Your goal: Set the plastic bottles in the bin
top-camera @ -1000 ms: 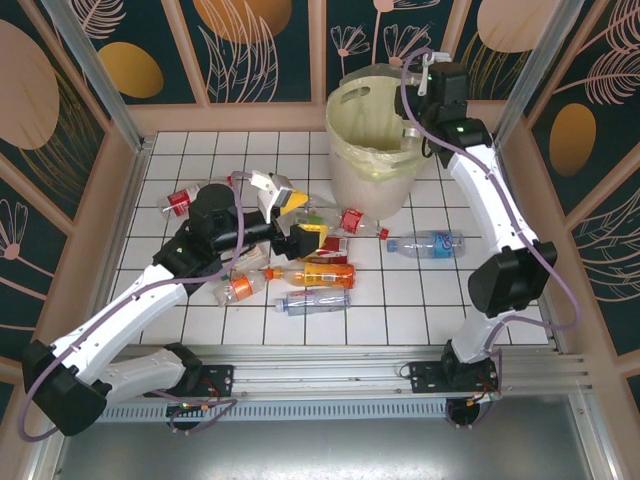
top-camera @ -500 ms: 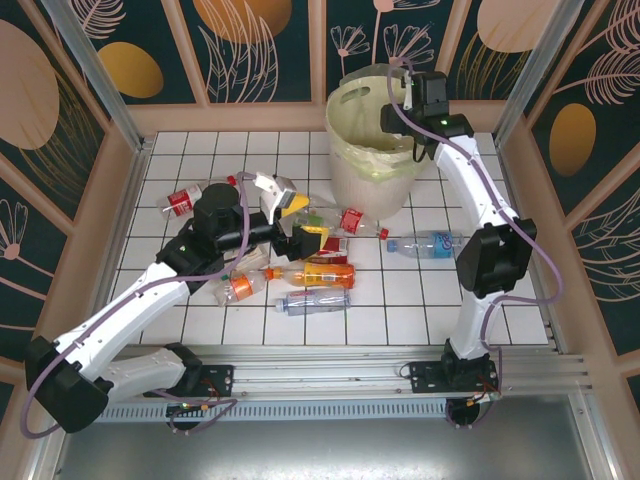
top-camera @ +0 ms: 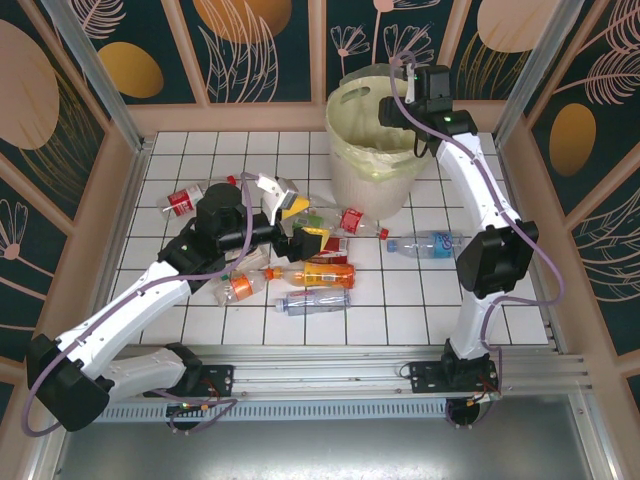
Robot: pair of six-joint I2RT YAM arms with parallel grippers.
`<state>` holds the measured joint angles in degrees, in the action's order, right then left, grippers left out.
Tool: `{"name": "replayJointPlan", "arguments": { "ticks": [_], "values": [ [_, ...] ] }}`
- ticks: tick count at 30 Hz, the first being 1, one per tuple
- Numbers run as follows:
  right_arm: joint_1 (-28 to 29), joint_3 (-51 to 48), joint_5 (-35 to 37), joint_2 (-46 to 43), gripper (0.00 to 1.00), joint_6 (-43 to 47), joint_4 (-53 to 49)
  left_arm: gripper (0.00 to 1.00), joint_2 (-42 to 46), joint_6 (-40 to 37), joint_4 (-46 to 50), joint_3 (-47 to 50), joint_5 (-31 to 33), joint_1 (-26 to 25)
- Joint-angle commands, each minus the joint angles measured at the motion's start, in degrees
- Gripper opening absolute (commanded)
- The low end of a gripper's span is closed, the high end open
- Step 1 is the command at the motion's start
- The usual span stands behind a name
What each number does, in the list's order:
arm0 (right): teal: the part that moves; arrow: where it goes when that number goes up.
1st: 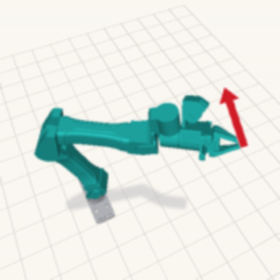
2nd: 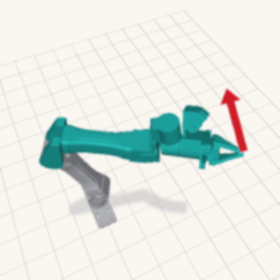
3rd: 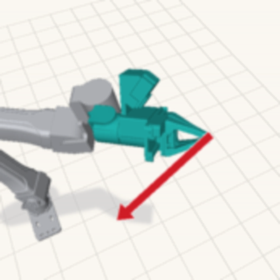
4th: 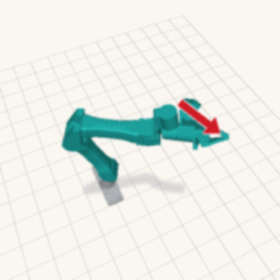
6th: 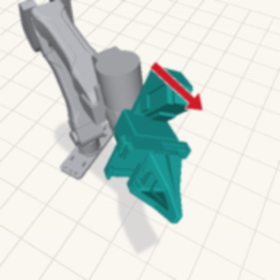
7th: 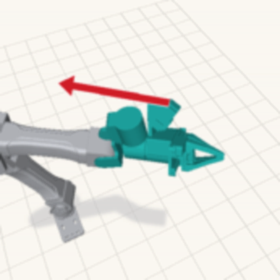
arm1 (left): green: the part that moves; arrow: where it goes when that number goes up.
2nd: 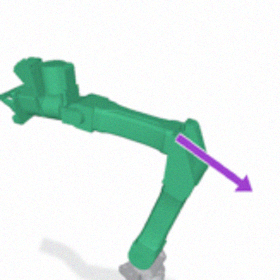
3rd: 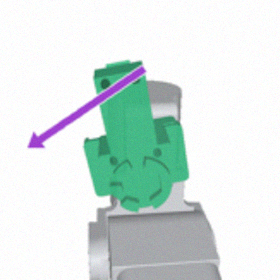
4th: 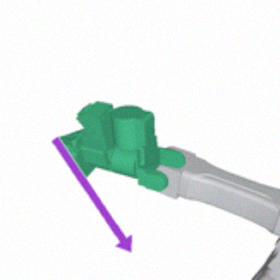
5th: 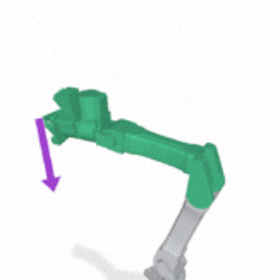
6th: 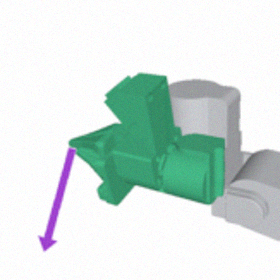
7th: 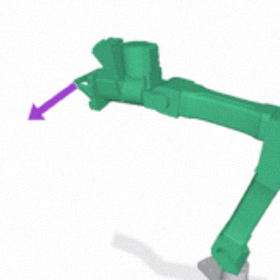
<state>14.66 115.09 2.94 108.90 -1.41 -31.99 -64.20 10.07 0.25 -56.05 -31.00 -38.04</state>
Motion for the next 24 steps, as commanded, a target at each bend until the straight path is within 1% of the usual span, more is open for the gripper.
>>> {"name": "replayJointPlan", "arguments": {
  "ticks": [1, 4, 9, 14, 18, 20, 22, 24],
  "values": [
    [-0.17, 0.92, -1.74, -2.79, 0.77, -0.56, -0.03, 0.99, -0.13, -1.27, 0.56, -1.69, -0.72, -0.19],
    [-0.09, -1.79, -1.85, -5.65, 0.78, -0.92, 1.74, 0.99, -0.33, -1.52, 1.25, -1.96, -0.95, -0.17],
    [-0.07, -8.12, -5.27, -11.59, 0.78, -1.05, 4.73, 0.99, -0.21, -2.81, 3.65, -2.37, -0.73, -0.19],
    [0.57, -19.55, -8.71, -21.11, 0.78, -2.57, 9.74, 0.99, -0.67, -4.35, 9.27, -3.3, -2.09, -0.21],
    [1.79, -28.47, -11.44, -29.46, 0.78, -3.71, 11.51, 0.99, 0.84, -2.92, 12.42, -1.19, 0.45, -0.24],
    [2.8, -33.54, -13.97, -34.16, 0.78, -4.48, 12.34, 0.98, 1.99, -1.31, 13.92, 0.01, 2.6, -0.28],
    [4.02, -39.01, -18.4, -39.52, 0.78, -5.77, 12.99, 0.98, 3.1, -0.08, 15.59, 1.74, 4.26, -0.32],
    [6.08, -44.01, -20.51, -44.37, 0.78, -7.26, 13.18, 0.99, 3.71, 1.04, 17.4, 2.35, 5.29, -0.58]
  ]
}}
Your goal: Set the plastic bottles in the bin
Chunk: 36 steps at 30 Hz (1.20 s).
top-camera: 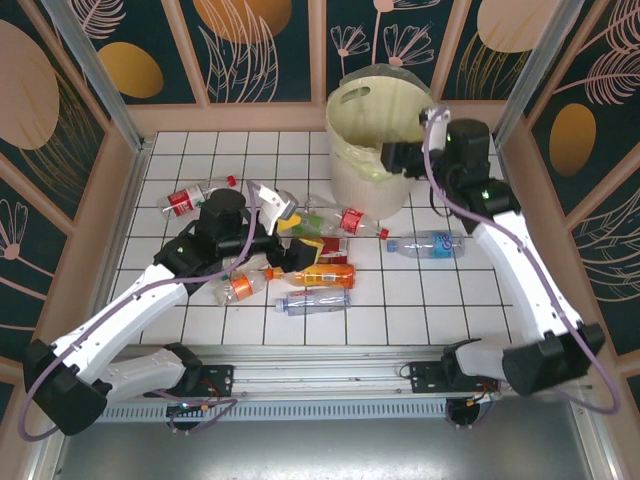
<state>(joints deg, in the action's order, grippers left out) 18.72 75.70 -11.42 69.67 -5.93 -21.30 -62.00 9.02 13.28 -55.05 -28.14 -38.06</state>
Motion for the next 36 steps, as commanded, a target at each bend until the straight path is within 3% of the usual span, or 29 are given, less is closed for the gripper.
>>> {"name": "replayJointPlan", "arguments": {
  "ticks": [1, 7, 16, 19, 27, 36],
  "values": [
    [3.55, -6.93, -6.7, -7.84, 0.78, -3.47, 2.37, 0.99, 1.74, 2.75, 5.05, 1.8, 3.28, -0.82],
    [11.79, -15.01, -9.15, -19.9, 0.85, -9.58, -6.0, 0.99, 0.82, 5.1, 9.55, 4.35, 8.74, -4.39],
    [14.03, -26.4, -15.3, -35.03, 0.96, -15.58, -16.17, 0.96, -5.5, 2.92, 13.5, 6.09, 14.1, -8.77],
    [14.07, -27.08, -16.09, -38.95, 0.99, -15.93, -18.72, 0.88, -8.28, 1.23, 14.18, 5.83, 14.5, -9.54],
    [13.99, -26.51, -15.03, -43.08, 0.99, -15.34, -21.85, 0.75, -16.03, -2.32, 16.5, 4.51, 20.5, -12.38],
    [13.97, -26.34, -14.71, -45.56, 0.99, -15.07, -22.75, 0.69, -23.09, -3.03, 15.98, 3.45, 22.83, -17.19]
  ]
}}
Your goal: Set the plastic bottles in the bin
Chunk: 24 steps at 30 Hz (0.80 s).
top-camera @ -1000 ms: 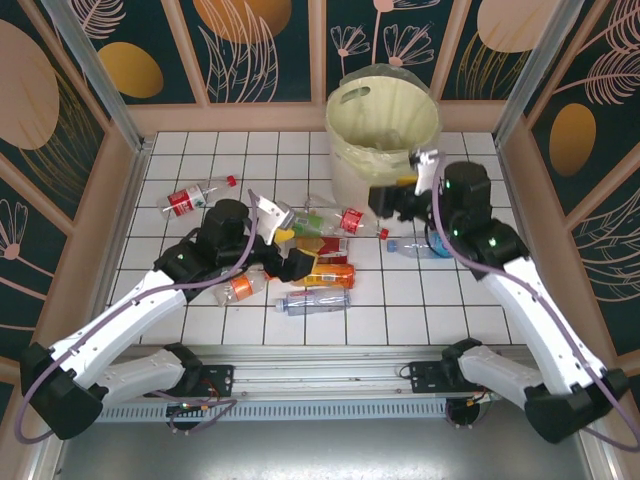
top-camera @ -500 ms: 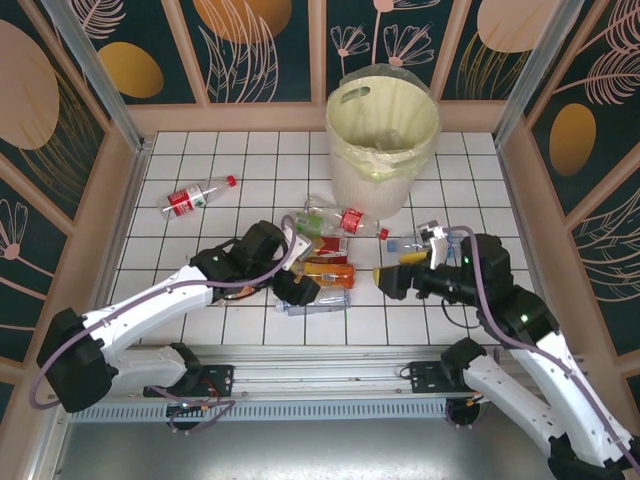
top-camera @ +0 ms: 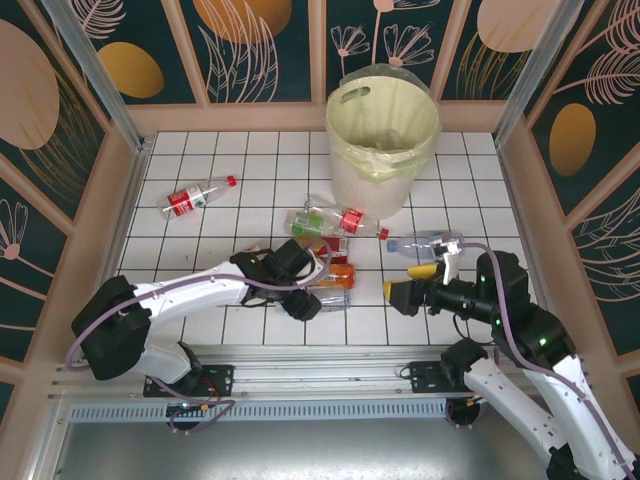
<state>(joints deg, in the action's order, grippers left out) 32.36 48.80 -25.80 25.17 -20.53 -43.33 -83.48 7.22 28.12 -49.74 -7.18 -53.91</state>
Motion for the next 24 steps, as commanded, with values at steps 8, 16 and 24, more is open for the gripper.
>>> {"name": "replayJointPlan", "arguments": {
  "ticks": [8, 16, 24],
  "values": [
    [0.34, 0.57, -0.74, -1.83, 0.99, -0.88, -0.78, 0.7, -8.4, 0.44, 1.23, -4.2, 7.75, -6.15],
    [0.35, 0.05, -1.27, -1.89, 0.99, -1.0, 0.53, 0.64, -11.15, 3.32, -0.29, -5.64, 8.64, -8.56],
    [0.4, -0.68, -0.29, -3.53, 0.98, -0.65, 1.71, 0.54, -7.0, 2.97, -3.04, -5.62, 5.13, -9.03]
  ]
}}
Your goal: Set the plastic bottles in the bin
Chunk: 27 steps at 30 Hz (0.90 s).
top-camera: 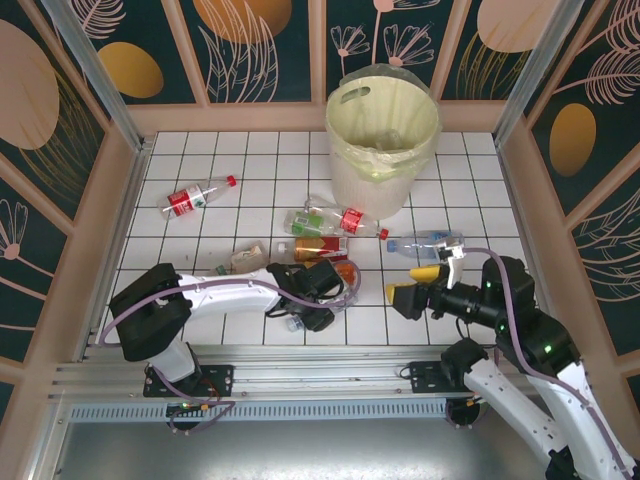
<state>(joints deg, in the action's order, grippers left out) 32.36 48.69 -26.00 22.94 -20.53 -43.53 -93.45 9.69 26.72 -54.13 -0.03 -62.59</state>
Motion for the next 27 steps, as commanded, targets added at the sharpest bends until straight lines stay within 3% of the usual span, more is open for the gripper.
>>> {"name": "replayJointPlan", "arguments": {
  "ticks": [1, 8, 12, 19, 23, 27],
  "values": [
    [0.33, -0.52, 0.14, -1.53, 0.98, -0.56, 2.03, 0.54, 3.68, 0.5, -1.67, -1.23, -2.66, -0.37],
    [0.36, -0.1, 0.12, -5.16, 0.97, -0.31, 6.71, 0.54, 8.75, 3.1, -3.41, -6.18, -6.86, -0.39],
    [0.34, -0.13, 3.05, -7.23, 0.97, -1.29, 10.11, 0.54, 10.21, 4.98, -4.61, -11.52, -5.32, -0.34],
    [0.34, -1.21, 14.3, -10.42, 0.97, -4.39, 17.41, 0.54, 5.95, 6.63, -6.93, -25.25, 2.95, -0.09],
    [0.34, -1.51, 19.21, -11.08, 0.97, -4.73, 19.19, 0.53, 1.29, 6.92, -7.4, -35.1, 3.91, 0.65],
    [0.34, -2.11, 29.56, -11.11, 0.97, -6.79, 18.48, 0.52, -3.5, 7.61, -7.72, -44.85, 4.89, 2.38]
  ]
}}
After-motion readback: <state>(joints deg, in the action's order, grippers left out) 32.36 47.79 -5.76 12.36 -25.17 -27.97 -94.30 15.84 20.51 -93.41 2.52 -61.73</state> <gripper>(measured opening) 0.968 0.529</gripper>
